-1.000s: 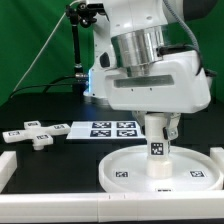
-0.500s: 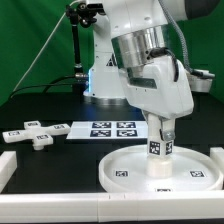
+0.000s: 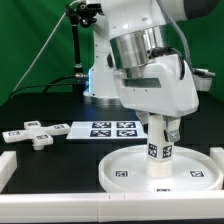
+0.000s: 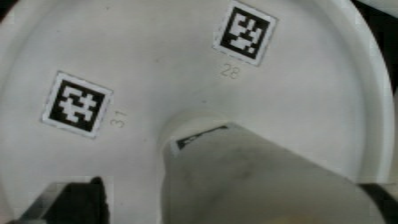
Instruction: Assemble round table
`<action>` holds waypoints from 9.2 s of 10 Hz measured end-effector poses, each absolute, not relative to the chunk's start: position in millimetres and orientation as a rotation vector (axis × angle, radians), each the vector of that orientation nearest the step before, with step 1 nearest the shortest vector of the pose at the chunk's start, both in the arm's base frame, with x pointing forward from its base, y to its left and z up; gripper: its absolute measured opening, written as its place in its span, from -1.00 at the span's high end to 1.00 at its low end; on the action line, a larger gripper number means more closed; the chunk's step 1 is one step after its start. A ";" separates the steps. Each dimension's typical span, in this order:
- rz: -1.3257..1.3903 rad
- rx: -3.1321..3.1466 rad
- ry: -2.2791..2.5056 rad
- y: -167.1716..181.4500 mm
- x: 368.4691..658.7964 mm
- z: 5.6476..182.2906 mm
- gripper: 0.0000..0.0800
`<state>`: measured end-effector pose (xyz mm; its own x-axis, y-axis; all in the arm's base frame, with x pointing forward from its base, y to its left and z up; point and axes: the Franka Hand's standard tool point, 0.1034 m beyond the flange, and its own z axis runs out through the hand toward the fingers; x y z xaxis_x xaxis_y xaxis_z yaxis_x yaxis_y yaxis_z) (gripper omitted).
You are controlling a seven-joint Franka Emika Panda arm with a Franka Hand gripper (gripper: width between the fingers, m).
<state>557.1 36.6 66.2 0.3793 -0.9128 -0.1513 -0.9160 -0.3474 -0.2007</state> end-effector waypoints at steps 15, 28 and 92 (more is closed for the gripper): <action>-0.155 -2.979 -0.352 46.7 562.2 71.7 -0.62; -0.111 -2.399 -2.036 48.4 573.2 79.6 -0.62; -0.056 -2.972 -0.350 41.7 562.5 62.5 -0.62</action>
Offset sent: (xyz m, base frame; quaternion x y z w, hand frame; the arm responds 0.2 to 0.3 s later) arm 0.0000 0.0000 0.0000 0.0000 0.0000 -0.1296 0.9916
